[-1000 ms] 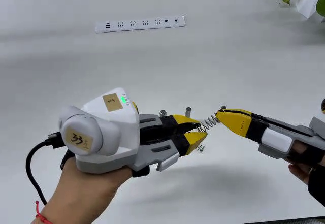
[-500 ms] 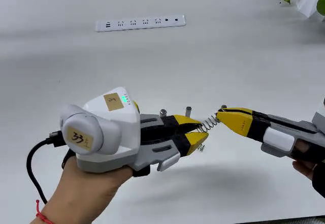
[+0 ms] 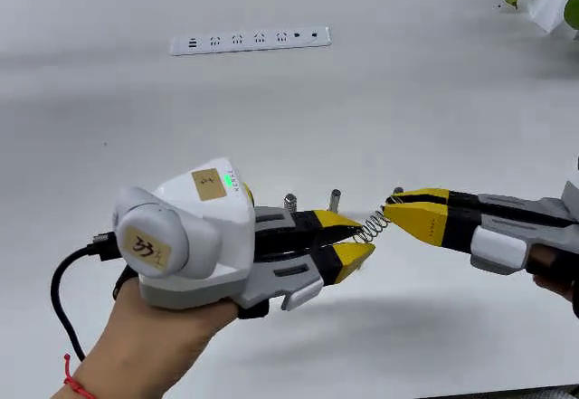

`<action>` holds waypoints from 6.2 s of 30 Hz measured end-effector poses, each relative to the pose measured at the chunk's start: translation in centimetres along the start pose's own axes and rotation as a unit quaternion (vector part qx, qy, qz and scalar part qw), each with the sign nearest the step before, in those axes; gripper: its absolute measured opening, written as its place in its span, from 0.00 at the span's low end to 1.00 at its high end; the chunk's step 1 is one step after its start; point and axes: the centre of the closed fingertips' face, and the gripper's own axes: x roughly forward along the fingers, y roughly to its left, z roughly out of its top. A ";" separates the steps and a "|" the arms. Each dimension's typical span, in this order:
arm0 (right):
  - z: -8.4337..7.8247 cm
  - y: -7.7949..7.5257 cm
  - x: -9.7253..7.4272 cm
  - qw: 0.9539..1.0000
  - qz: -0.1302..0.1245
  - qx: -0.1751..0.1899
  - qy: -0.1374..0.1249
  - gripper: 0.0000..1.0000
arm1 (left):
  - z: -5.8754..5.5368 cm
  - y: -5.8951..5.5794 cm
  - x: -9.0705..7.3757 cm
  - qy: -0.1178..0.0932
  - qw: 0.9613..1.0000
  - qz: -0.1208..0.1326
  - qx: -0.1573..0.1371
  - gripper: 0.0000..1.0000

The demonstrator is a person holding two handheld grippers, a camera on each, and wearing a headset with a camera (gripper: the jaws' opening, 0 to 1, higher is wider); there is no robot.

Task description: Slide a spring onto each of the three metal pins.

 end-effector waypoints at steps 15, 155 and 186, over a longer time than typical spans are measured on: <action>-0.1 1.1 0.5 0.992 0.011 -0.099 0.081 0.12 | -0.1 -0.4 0.2 0.005 1.000 -0.008 0.006 0.12; -3.9 1.7 0.9 0.737 0.189 -0.417 0.497 0.12 | -1.3 -1.1 0.2 -0.004 0.999 -0.027 0.026 0.20; 0.0 -3.3 3.4 0.775 0.085 -0.417 0.468 0.12 | -3.8 4.2 -4.8 0.021 0.996 0.068 0.045 0.55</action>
